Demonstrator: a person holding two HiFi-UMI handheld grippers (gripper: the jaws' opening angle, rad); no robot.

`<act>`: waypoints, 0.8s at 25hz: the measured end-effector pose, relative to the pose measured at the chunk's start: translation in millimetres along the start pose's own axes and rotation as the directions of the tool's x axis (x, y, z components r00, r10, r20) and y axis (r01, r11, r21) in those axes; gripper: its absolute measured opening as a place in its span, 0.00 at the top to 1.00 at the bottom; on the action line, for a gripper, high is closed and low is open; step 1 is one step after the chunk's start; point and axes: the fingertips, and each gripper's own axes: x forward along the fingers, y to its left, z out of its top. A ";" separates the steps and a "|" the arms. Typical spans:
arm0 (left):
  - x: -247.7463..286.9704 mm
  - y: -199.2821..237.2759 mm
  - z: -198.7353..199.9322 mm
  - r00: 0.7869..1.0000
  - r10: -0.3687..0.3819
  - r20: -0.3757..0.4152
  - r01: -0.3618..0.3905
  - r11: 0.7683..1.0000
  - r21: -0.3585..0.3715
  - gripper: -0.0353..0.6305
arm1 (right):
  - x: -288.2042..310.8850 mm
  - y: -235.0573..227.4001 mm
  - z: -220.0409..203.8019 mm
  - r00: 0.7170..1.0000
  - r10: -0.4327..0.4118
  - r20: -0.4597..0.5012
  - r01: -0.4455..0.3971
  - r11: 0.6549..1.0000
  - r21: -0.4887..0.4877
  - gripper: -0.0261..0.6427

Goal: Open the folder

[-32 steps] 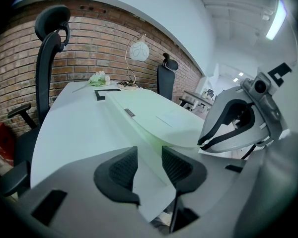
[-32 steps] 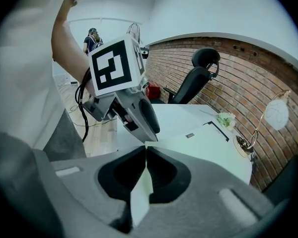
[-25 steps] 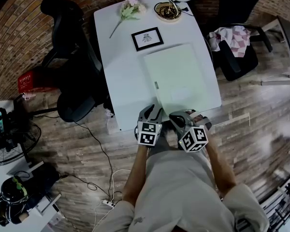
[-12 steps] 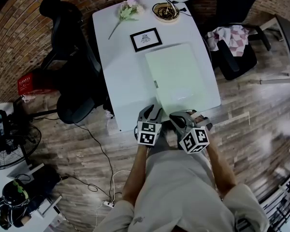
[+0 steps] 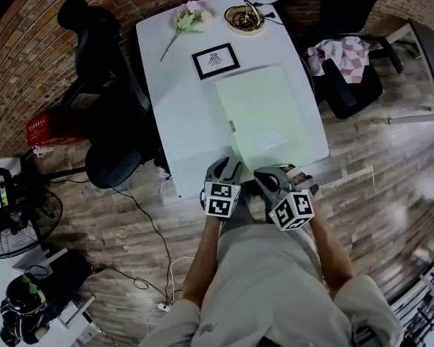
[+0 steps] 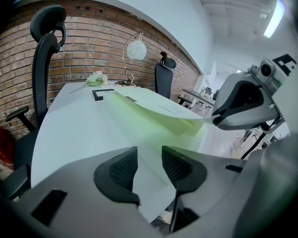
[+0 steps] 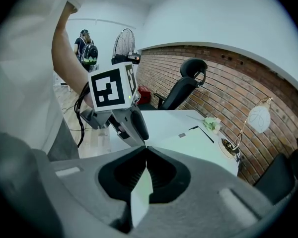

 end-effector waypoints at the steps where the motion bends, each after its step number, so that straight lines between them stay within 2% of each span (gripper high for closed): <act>1: 0.2 0.4 -0.8 1.000 0.000 -0.001 0.000 1.000 0.000 0.71 | -1.2 -0.9 0.9 1.000 -0.007 0.002 0.007 1.000 0.002 0.94; 20: -0.8 -0.5 -0.5 1.000 0.006 -0.016 -0.006 0.999 0.034 0.71 | -40.6 -23.4 9.7 0.981 -0.189 0.032 0.186 0.980 0.076 0.95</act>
